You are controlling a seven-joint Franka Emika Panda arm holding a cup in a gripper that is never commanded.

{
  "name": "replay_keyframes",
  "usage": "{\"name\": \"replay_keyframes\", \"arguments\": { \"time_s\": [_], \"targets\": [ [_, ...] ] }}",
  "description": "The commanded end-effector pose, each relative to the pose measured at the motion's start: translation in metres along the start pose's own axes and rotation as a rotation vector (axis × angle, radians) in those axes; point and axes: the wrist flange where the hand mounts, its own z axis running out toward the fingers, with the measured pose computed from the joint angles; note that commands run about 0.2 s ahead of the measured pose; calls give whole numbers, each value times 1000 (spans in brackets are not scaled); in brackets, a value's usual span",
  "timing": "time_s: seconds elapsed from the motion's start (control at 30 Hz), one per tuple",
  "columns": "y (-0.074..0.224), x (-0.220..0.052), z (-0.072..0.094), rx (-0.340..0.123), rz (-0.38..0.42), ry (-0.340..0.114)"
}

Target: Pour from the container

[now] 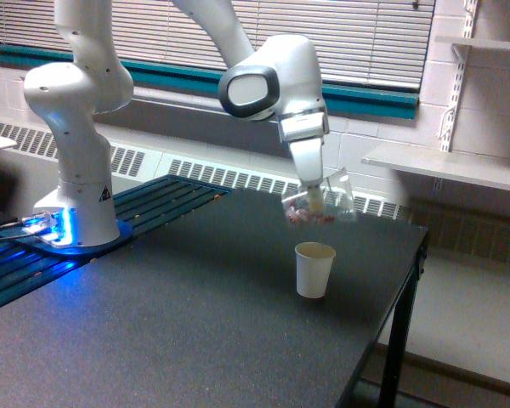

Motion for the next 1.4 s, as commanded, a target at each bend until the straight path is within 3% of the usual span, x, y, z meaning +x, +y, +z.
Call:
{"name": "replay_keyframes", "arguments": {
  "time_s": [0.03,0.67,1.4],
  "targets": [
    [8,-8,10,-23,28,-12],
    [22,-42,38,-87,15,-75],
    [7,-54,46,-136,-55,-87]
  ]
}}
